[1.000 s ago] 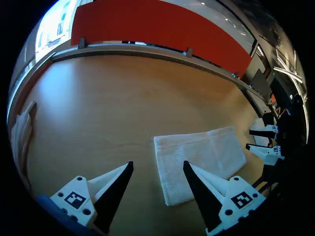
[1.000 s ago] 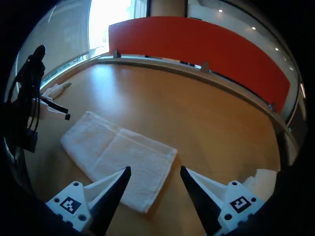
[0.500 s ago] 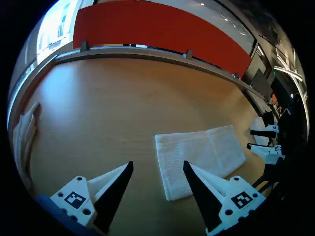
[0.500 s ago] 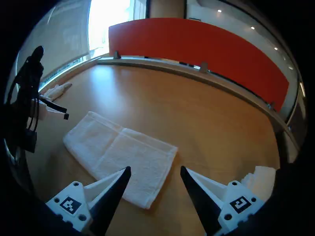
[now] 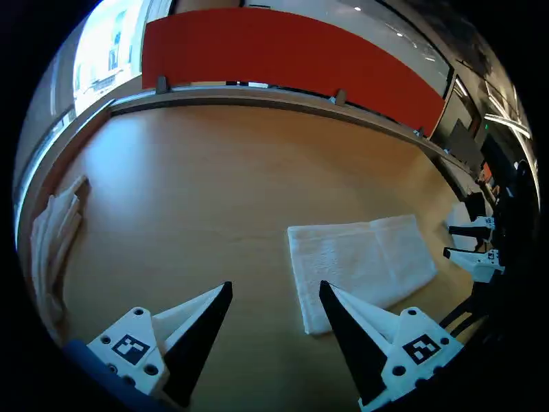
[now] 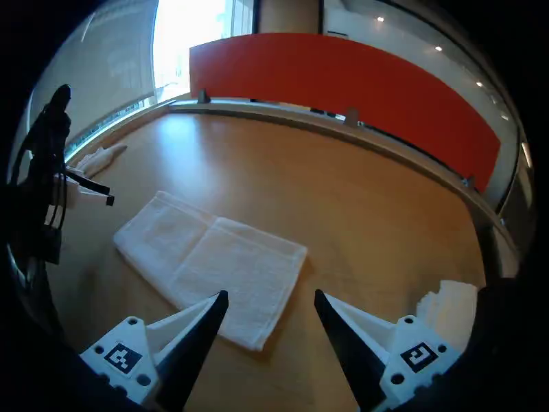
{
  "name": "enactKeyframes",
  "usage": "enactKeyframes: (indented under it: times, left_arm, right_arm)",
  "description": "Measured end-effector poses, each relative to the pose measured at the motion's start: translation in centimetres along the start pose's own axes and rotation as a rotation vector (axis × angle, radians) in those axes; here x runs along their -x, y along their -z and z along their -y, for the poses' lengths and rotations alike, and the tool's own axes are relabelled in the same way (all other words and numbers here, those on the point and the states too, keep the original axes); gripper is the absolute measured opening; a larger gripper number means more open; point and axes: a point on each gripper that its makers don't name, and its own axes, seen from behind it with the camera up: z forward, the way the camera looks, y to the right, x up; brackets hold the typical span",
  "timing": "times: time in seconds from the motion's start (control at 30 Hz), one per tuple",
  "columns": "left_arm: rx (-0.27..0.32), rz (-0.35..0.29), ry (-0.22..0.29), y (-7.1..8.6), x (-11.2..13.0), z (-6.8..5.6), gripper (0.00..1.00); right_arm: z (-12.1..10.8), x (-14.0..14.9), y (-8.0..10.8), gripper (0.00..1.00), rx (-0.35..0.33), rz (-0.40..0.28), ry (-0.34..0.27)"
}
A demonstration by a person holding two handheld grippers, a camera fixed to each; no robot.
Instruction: Fold towel
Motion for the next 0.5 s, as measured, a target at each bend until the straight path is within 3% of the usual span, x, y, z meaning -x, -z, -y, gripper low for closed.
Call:
enactKeyframes:
  times: [0.2,0.5]
  left_arm:
    - [-0.045,-0.023,-0.004,1.0,0.0,1.1,0.94]
    - [-0.071,-0.023,0.007,1.9,0.5,1.9,0.94]
  right_arm:
    - [0.1,0.2,0.2,0.98,-0.006,0.0,0.008]
    - [0.3,0.2,0.0,0.98,-0.018,0.003,0.016]
